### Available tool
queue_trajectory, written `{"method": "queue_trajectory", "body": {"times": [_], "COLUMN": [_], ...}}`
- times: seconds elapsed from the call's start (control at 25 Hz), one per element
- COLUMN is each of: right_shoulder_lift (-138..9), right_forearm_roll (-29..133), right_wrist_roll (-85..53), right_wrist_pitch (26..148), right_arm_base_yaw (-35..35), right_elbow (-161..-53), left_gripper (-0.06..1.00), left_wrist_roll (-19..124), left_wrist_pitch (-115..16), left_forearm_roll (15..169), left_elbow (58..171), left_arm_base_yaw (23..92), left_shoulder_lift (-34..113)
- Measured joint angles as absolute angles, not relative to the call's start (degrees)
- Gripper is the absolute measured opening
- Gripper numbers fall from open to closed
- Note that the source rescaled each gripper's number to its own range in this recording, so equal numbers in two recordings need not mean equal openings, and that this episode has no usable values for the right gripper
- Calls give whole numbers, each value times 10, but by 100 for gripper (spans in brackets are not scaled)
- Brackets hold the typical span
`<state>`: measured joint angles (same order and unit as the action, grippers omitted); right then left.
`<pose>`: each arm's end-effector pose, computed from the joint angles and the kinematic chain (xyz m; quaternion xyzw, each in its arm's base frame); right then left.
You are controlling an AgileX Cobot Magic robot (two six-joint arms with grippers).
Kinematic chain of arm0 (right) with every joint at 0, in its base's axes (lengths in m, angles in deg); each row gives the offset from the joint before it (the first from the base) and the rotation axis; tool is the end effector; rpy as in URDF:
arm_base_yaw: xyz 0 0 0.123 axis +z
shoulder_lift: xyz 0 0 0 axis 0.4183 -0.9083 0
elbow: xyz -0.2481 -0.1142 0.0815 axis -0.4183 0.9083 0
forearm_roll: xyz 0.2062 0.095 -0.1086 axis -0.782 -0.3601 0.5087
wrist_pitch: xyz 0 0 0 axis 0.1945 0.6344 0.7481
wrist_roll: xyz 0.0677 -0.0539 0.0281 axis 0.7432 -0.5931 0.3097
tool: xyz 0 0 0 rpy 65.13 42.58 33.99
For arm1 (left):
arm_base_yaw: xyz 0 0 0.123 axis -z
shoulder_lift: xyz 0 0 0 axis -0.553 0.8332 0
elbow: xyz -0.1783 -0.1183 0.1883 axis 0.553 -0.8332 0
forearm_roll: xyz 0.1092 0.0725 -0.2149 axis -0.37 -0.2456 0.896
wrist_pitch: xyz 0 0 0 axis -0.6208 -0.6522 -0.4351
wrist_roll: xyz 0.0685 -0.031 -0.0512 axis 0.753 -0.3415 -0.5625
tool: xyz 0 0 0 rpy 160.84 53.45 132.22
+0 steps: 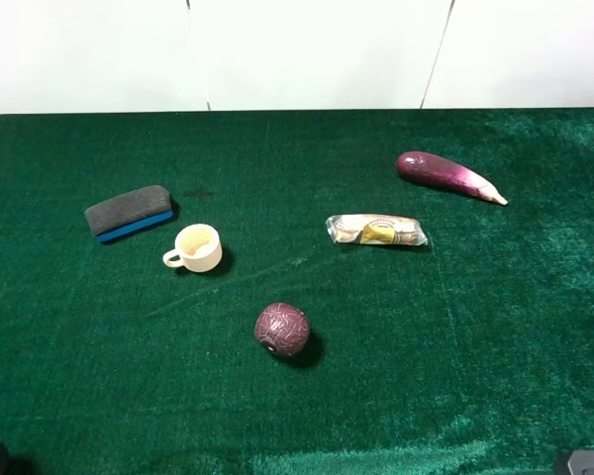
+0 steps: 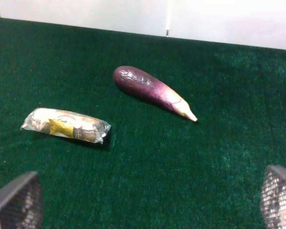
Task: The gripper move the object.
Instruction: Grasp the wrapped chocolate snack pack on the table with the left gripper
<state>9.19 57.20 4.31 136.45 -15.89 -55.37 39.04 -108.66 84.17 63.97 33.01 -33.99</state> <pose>-0.0050 0.0036 0.2803 -0.0869 0.8367 0.0551 0.5380 -0.0084 -0.0081 0.2757 0.1552 0.8449 0.0463 0.5098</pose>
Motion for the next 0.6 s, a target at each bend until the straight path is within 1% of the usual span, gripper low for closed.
{"method": "queue_trajectory", "body": {"times": [0.6], "right_shoulder_lift": [92], "right_forearm_roll": [572], "right_wrist_roll": [43], "right_wrist_pitch": [1364], "right_arm_base_yaw": [-159], "right_elbow": [-554], "left_gripper": [92], "left_wrist_roll": [387], "left_wrist_pitch": [-1087], "left_forearm_roll": [843], "left_elbow": [640], "left_arm_base_yaw": [330], "left_shoulder_lift": [-340]}}
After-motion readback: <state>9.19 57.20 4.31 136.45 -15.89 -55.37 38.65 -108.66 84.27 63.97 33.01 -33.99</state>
